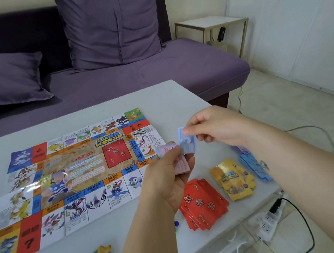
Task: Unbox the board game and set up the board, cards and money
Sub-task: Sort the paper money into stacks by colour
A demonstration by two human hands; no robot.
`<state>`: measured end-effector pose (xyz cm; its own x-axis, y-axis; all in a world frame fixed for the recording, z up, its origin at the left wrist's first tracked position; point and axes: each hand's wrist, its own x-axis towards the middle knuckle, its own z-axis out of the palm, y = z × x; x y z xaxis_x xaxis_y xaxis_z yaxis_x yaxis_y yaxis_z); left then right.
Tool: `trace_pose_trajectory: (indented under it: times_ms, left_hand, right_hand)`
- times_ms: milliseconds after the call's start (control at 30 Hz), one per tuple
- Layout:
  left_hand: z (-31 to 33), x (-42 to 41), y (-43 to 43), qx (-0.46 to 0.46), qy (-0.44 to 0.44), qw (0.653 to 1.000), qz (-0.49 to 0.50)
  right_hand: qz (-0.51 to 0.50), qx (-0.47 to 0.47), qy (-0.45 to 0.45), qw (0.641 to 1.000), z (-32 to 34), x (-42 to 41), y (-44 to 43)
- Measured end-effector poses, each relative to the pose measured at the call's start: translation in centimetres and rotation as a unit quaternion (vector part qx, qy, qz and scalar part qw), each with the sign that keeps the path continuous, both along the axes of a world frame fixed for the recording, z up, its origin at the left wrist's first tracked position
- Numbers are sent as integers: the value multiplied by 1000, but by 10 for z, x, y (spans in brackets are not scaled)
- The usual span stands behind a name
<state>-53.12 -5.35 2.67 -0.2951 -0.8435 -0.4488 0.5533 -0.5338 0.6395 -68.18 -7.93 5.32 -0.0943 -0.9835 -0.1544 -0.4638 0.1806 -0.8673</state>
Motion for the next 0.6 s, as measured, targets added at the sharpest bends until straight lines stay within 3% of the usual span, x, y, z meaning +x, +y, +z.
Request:
trace_pose_trajectory:
  times_ms: [100, 200, 467, 600]
  left_hand:
    - [2, 3, 2, 20, 19, 1000, 10]
    - [4, 5, -1, 26, 21, 999, 16]
    - [3, 1, -5, 32, 31, 999, 11]
    - [-2, -1, -8, 5, 27, 1000, -11]
  right_hand:
    - [-140, -54, -74, 986, -7, -28, -15]
    - [-218, -67, -18, 973, -14, -54, -27]
    - [-256, -8, 191, 948, -33, -78, -44]
    - [-216, -95, 128, 963, -22, -57, -29]
